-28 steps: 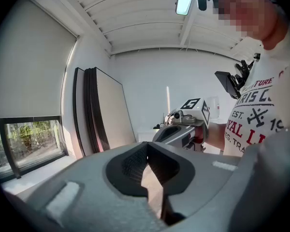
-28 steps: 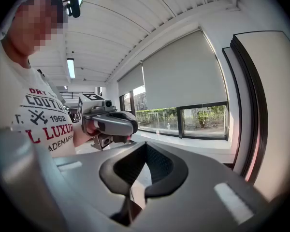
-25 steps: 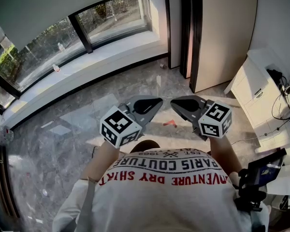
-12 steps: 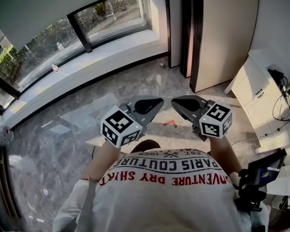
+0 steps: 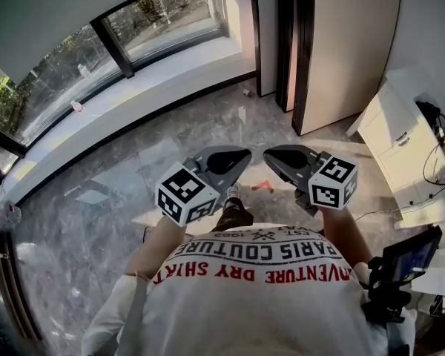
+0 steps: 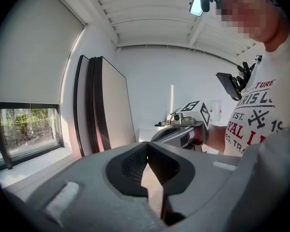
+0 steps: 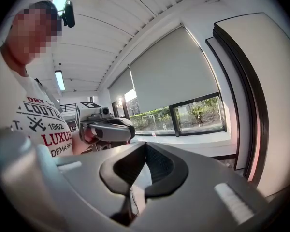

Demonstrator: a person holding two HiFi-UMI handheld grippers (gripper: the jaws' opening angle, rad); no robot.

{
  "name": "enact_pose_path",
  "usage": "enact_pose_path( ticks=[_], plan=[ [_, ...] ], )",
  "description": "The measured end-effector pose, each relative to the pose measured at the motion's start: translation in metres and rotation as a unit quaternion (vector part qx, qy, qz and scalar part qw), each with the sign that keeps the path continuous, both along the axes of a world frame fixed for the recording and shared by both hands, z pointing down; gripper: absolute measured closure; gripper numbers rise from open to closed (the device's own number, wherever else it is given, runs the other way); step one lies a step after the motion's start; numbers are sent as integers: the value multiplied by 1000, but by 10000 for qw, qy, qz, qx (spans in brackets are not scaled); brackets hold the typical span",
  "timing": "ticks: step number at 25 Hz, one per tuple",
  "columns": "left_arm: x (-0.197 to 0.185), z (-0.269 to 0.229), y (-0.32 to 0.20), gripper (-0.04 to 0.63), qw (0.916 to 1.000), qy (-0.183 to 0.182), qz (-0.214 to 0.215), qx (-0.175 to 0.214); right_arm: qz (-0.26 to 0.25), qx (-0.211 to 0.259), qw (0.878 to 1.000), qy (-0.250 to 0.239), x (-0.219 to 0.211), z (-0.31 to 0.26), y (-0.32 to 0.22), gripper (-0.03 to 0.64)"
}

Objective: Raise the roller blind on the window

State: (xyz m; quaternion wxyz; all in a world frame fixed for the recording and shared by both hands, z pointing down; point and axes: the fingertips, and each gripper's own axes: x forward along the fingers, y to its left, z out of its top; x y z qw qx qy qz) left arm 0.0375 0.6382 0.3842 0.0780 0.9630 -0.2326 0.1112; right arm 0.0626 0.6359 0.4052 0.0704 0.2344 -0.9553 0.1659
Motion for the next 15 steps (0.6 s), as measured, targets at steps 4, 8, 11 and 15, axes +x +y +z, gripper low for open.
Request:
enact_pose_path(
  ticks=[4,8,11,15],
  plan=[
    [-6,9,-40,594,9997,120,154,-132,220,-168,9995,157,-2,13,-35,614],
    [-23,17,-99,594,9994,205,159,-226,442,-257,9986,161,-10,18,-92,614],
    [-32,27,-153,594,9986,288,149,-408,593,-416,9972,164,-14,26,-143,614],
    [-53,31,-231,594,9984,325,104,-459,616,-466,9968,186,-31,30,-218,614]
  ],
)
